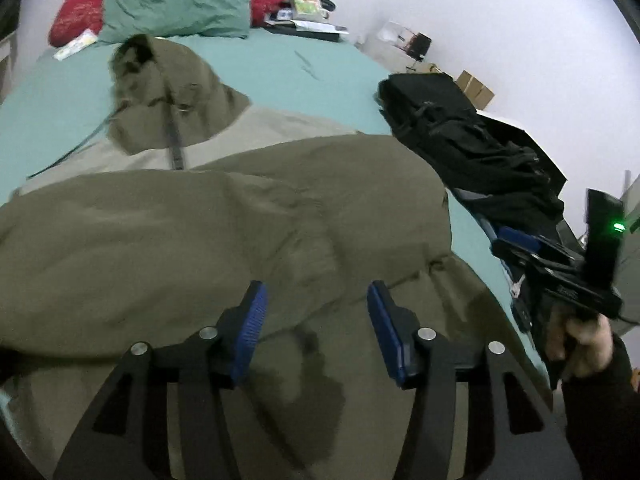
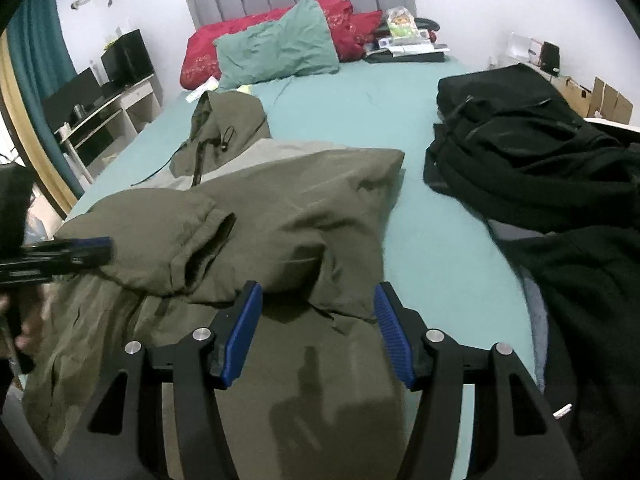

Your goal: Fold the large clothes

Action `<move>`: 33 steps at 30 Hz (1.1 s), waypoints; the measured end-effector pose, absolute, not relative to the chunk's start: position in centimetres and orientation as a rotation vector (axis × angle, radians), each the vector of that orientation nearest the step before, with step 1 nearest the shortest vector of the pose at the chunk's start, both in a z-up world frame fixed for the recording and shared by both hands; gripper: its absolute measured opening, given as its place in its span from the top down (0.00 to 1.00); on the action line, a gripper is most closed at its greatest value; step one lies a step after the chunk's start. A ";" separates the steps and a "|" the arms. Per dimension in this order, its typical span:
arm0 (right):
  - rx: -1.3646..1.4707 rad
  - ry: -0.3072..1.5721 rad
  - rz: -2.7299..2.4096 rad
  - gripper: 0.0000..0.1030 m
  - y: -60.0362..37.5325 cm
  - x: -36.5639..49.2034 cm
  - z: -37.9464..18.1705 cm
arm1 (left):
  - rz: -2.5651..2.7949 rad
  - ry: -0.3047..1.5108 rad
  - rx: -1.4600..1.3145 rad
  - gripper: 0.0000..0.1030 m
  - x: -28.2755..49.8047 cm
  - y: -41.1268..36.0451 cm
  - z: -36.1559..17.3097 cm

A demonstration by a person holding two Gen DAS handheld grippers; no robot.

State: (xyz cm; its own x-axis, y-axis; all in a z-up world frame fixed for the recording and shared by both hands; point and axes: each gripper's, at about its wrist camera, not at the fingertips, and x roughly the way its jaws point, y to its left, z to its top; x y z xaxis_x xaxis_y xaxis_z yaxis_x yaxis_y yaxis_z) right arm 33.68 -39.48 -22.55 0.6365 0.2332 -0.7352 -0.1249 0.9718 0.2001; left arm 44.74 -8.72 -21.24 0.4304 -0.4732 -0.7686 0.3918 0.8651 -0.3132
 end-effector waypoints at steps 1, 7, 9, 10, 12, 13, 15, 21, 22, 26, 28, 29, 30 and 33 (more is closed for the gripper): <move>0.134 0.862 0.210 0.43 -39.2 33.8 -22.8 | -0.521 0.976 -0.116 0.46 44.4 -7.4 -20.8; 0.119 0.862 0.366 0.43 -34.0 33.9 -23.5 | -0.239 0.803 -0.079 0.45 43.7 4.0 -18.0; 0.099 0.880 0.455 0.43 -30.5 35.0 -23.8 | -0.195 0.766 -0.112 0.45 45.1 7.2 -19.2; 0.090 0.887 0.476 0.43 -29.5 35.5 -23.9 | -0.194 0.767 -0.132 0.45 45.7 7.9 -19.9; 0.083 0.934 0.513 0.43 -26.2 38.2 -24.6 | -0.223 0.835 -0.201 0.45 47.5 9.1 -23.4; 0.096 0.970 0.519 0.43 -25.3 39.3 -25.0 | -0.248 0.888 -0.211 0.45 48.1 9.0 -24.7; 0.165 1.072 0.529 0.43 -23.6 42.6 -26.9 | -0.276 1.046 -0.220 0.45 48.6 8.1 -28.9; 0.105 1.141 0.434 0.82 -23.0 46.9 -28.8 | -0.322 0.955 -0.146 0.45 47.2 7.0 -28.2; 0.052 1.129 0.416 0.82 -23.2 46.9 -27.8 | -0.324 0.917 -0.147 0.45 46.9 7.9 -27.3; -0.055 1.082 0.435 0.77 -24.1 48.1 -23.5 | -0.205 0.823 -0.261 0.44 48.1 11.8 -25.4; -0.072 1.044 0.423 0.53 -24.0 50.2 -21.9 | -0.109 0.829 -0.283 0.44 49.1 13.8 -26.0; -0.089 1.017 0.412 0.45 -23.7 51.2 -21.5 | -0.062 0.842 -0.278 0.44 49.3 14.6 -26.4; -0.111 0.983 0.396 0.34 -23.4 52.4 -21.2 | -0.003 0.877 -0.268 0.44 49.7 15.6 -27.2; -0.115 0.942 0.367 0.30 -21.3 59.1 -21.6 | 0.041 0.942 -0.329 0.44 50.1 17.0 -28.7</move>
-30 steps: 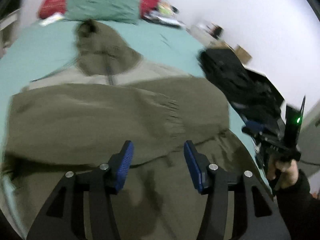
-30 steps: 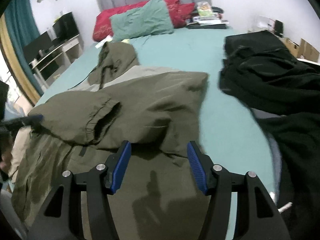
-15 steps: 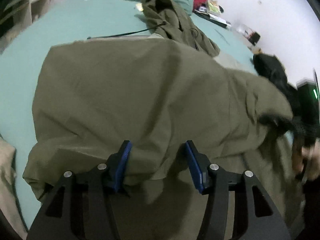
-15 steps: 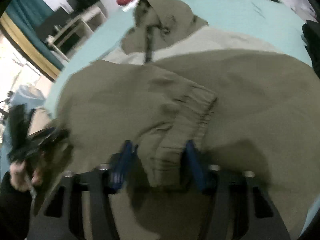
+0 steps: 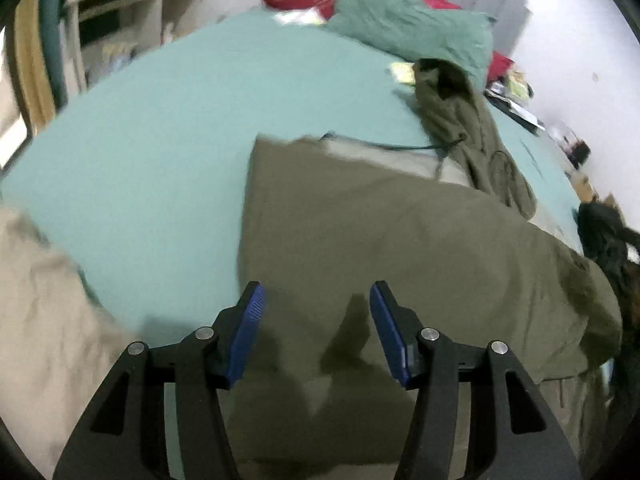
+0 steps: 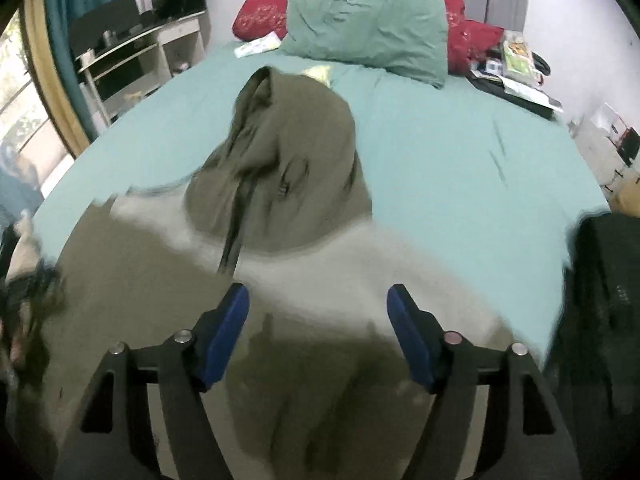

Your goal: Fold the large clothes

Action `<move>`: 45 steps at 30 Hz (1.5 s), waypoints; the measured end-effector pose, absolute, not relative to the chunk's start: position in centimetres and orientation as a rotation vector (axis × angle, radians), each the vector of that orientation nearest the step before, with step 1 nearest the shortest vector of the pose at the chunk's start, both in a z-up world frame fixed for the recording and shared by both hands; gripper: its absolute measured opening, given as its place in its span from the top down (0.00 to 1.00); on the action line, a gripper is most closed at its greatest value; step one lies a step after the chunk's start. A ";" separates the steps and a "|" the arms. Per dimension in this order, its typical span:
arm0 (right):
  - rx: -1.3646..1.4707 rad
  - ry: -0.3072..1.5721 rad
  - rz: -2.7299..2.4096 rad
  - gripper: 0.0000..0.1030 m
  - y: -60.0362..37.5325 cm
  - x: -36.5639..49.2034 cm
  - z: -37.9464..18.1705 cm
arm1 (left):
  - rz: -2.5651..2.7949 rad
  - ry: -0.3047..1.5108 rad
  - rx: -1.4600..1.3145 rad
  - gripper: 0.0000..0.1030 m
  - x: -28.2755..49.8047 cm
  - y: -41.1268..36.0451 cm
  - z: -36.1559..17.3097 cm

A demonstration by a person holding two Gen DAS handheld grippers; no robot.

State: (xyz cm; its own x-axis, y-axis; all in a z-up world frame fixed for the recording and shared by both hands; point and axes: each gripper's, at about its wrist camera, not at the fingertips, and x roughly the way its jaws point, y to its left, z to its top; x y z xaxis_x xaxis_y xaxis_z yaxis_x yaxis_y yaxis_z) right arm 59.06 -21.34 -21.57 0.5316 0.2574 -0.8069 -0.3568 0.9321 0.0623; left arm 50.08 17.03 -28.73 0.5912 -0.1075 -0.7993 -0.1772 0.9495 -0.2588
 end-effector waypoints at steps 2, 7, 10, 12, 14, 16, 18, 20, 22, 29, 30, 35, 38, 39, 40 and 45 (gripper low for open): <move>-0.095 0.946 0.329 0.30 -20.1 62.7 -22.4 | 0.014 0.943 -0.315 0.44 49.5 17.0 -28.5; -0.078 0.933 0.281 0.30 -15.1 69.6 -24.6 | 0.099 0.889 -0.266 0.44 49.1 18.7 -28.1; -0.030 0.902 0.288 0.30 -12.6 72.0 -25.1 | 0.183 0.896 -0.319 0.44 49.3 21.3 -28.5; -0.072 0.879 0.263 0.30 -10.2 73.9 -25.9 | 0.182 0.944 -0.342 0.44 49.3 22.7 -29.3; -0.105 0.886 0.229 0.30 -8.0 76.2 -27.0 | 0.143 0.963 -0.338 0.44 49.7 22.8 -29.7; -0.102 0.880 0.208 0.30 -7.2 77.2 -27.5 | 0.123 0.980 -0.306 0.44 50.0 22.7 -29.8; -0.143 0.848 0.150 0.31 -6.6 77.6 -27.6 | 0.151 0.991 -0.284 0.44 49.8 22.7 -30.0; -0.146 0.819 0.114 0.66 -6.7 78.0 -27.5 | 0.209 0.991 -0.279 0.44 49.3 22.5 -30.3; -0.128 0.822 0.102 0.92 -7.2 77.9 -27.2 | 0.225 0.998 -0.241 0.44 48.8 21.6 -30.5; -0.201 0.721 0.173 0.94 -9.0 71.9 -22.1 | 0.194 1.038 -0.231 0.44 47.8 20.5 -29.7; -0.211 0.711 0.187 0.94 -9.0 71.1 -21.5 | 0.193 1.038 -0.234 0.44 47.5 20.5 -29.5; -0.332 0.617 0.264 0.94 -11.3 60.8 -18.4 | 0.153 1.035 -0.242 0.44 46.4 19.6 -28.8; -0.411 0.570 0.278 0.94 -12.6 54.9 -18.7 | 0.120 1.024 -0.215 0.44 45.2 18.8 -28.2; -0.430 0.560 0.283 0.94 -13.2 52.3 -18.9 | 0.111 1.024 -0.219 0.44 44.8 18.6 -28.0; -0.443 0.557 0.289 0.94 -13.5 51.0 -19.2 | 0.092 1.025 -0.230 0.44 44.2 18.4 -27.9; -0.643 0.526 0.368 0.94 -13.0 41.0 -22.9 | 0.014 1.050 -0.293 0.44 42.5 17.3 -27.5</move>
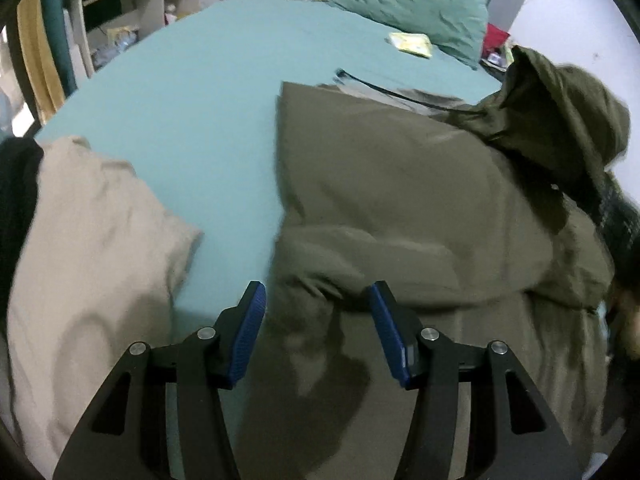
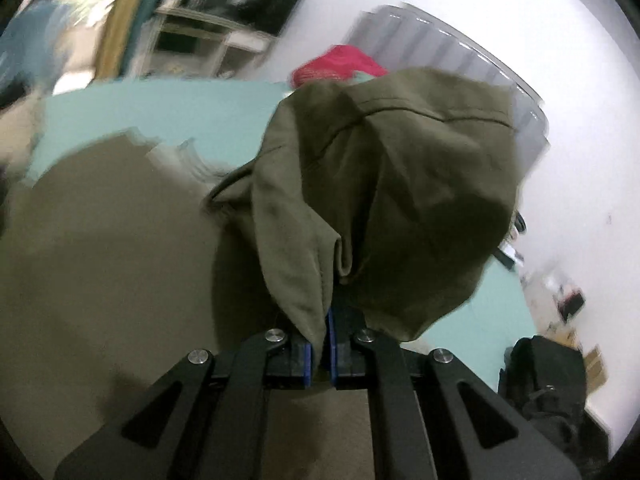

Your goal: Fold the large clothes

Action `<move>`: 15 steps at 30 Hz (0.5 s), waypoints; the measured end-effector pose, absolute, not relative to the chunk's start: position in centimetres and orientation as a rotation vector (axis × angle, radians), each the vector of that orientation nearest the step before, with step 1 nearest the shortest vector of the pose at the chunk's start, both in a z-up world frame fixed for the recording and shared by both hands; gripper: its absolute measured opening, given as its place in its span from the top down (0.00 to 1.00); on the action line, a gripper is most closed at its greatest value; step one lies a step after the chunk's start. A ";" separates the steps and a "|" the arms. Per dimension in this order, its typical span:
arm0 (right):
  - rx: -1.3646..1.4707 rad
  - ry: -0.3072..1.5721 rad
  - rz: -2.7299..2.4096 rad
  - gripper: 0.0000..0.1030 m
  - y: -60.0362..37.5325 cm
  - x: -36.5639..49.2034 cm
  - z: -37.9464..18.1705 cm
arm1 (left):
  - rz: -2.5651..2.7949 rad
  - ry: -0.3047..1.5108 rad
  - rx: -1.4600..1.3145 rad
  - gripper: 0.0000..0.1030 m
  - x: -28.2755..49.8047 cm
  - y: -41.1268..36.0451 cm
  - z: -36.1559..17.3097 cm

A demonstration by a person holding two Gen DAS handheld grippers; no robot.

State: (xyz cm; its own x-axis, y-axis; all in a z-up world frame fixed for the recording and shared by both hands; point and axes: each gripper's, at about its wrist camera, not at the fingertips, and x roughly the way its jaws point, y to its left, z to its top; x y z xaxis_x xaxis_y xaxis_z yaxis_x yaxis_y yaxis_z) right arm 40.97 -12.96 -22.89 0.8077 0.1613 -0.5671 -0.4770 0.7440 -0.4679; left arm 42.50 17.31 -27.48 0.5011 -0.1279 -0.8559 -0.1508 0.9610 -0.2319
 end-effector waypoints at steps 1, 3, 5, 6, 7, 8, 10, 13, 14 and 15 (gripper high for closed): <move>-0.697 0.537 0.386 0.94 -12.5 39.1 -24.1 | -0.011 1.052 -0.317 0.44 42.3 17.1 -27.2; -0.734 0.602 0.419 0.91 -12.4 37.1 -25.8 | -0.049 1.038 -0.338 0.44 42.2 16.5 -26.7; -0.727 0.660 0.438 0.84 -12.9 35.4 -26.4 | -0.041 1.027 -0.304 0.44 42.2 16.0 -26.3; -0.713 0.673 0.435 0.78 -13.6 34.2 -26.1 | -0.036 1.023 -0.294 0.44 42.2 15.8 -26.3; -0.695 0.672 0.433 0.72 -14.1 33.6 -25.7 | -0.031 1.020 -0.281 0.44 42.3 15.7 -26.3; -0.652 0.664 0.436 0.68 -15.1 32.4 -24.6 | -0.021 1.026 -0.275 0.44 42.4 15.7 -26.3; -0.605 0.612 0.417 0.41 -16.2 31.1 -22.5 | -0.018 1.028 -0.274 0.44 42.5 15.7 -26.3; -0.517 0.478 0.400 0.14 -16.0 30.7 -18.2 | -0.018 1.017 -0.272 0.44 42.7 15.8 -26.4; -0.480 0.448 0.422 0.13 -15.3 31.2 -17.1 | -0.022 1.018 -0.277 0.44 42.7 15.7 -26.5; -0.445 0.452 0.455 0.13 -14.2 32.2 -16.6 | -0.031 1.020 -0.286 0.44 42.7 15.6 -26.6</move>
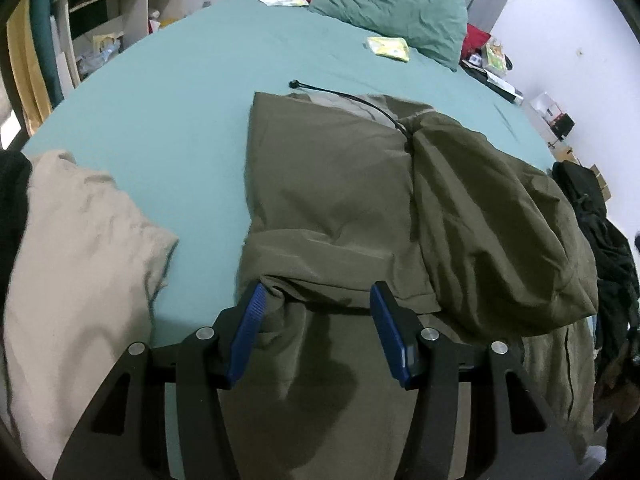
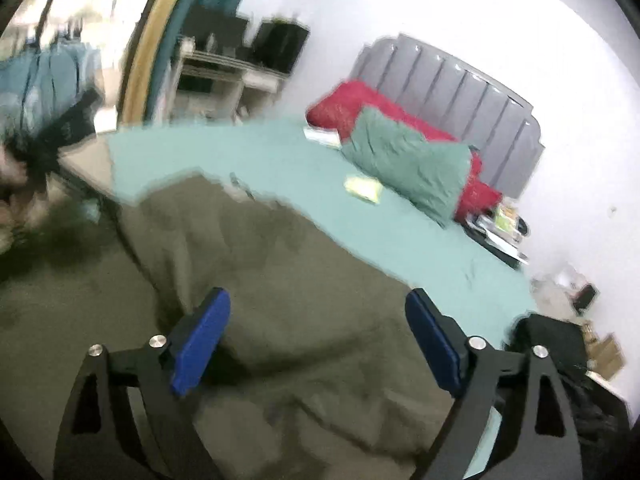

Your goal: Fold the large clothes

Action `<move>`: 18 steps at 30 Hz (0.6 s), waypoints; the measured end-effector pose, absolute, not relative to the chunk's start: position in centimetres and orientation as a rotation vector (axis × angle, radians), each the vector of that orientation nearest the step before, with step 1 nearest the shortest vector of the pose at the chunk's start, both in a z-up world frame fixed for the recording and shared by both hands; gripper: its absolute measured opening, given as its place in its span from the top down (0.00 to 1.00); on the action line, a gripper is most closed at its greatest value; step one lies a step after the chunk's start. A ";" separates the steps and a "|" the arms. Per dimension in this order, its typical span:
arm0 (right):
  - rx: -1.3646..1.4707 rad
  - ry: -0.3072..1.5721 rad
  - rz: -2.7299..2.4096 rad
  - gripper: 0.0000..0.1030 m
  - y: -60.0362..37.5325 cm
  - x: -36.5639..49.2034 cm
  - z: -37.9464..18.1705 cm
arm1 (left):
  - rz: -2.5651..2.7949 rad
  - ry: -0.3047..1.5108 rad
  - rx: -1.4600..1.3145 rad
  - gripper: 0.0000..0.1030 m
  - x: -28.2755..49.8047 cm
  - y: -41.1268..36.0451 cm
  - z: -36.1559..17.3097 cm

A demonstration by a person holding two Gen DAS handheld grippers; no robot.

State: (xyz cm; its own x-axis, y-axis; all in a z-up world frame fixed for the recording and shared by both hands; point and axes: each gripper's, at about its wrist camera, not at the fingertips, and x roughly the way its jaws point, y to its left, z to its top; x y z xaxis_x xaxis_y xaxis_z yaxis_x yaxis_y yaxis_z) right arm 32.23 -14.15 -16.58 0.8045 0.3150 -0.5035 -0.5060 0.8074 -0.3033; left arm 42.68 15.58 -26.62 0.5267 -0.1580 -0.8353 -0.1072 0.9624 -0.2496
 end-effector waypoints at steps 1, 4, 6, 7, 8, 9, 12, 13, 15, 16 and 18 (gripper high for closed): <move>-0.418 0.472 0.478 0.13 -13.3 32.8 -16.8 | -0.051 1.018 -0.302 0.44 42.8 15.4 -26.6; -0.300 0.637 0.616 0.16 -10.0 36.0 -19.4 | -0.121 0.999 -0.338 0.44 42.9 14.6 -26.2; -0.366 0.758 0.631 0.79 -7.7 36.6 -23.4 | -0.174 0.976 -0.348 0.44 42.9 13.7 -25.9; -0.385 0.796 0.627 0.85 -7.5 36.3 -24.6 | -0.189 0.970 -0.345 0.44 42.9 13.4 -25.8; -0.400 0.835 0.626 0.85 -7.6 35.9 -26.2 | -0.217 0.961 -0.342 0.44 42.7 12.5 -25.7; -0.403 0.855 0.632 0.85 -7.9 35.2 -27.2 | -0.240 0.955 -0.346 0.44 42.6 11.9 -25.7; -0.418 0.891 0.590 0.85 -9.4 33.2 -28.9 | -0.379 0.948 -0.366 0.44 42.1 8.2 -26.0; -0.413 0.888 0.578 0.84 -9.7 32.6 -28.9 | -0.412 0.954 -0.369 0.44 41.9 6.8 -26.3; -0.360 0.885 0.589 0.84 -10.9 31.8 -28.0 | -0.457 0.973 -0.331 0.44 42.3 4.0 -26.9; -0.333 0.882 0.591 0.84 -11.1 31.9 -27.6 | -0.458 0.980 -0.304 0.44 42.5 3.1 -27.2; -0.231 0.843 0.585 0.84 -13.3 31.9 -25.1 | -0.432 1.018 -0.220 0.44 42.9 1.0 -28.3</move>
